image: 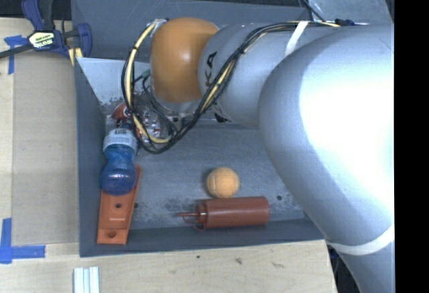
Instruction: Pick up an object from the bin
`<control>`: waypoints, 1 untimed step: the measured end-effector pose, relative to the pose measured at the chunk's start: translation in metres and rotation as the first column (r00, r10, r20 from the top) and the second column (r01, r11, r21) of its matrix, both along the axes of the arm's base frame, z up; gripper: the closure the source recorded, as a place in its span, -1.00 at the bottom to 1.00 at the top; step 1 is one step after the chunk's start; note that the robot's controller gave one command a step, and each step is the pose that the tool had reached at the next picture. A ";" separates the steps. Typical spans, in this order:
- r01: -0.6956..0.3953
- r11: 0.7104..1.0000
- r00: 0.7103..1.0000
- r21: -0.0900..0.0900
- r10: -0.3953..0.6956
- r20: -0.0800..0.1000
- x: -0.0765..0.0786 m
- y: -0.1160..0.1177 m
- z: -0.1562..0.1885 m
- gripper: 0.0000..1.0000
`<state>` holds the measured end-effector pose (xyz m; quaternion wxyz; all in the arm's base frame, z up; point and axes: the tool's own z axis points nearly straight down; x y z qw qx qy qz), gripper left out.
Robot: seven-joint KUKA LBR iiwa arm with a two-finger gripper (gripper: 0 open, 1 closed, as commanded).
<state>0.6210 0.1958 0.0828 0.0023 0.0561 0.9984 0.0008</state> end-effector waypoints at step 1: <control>-0.030 1.000 1.000 0.000 0.030 0.004 -0.007 -0.008 0.109 1.00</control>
Offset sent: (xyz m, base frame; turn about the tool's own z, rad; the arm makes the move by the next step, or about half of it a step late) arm -0.0045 0.0081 0.1833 -0.0164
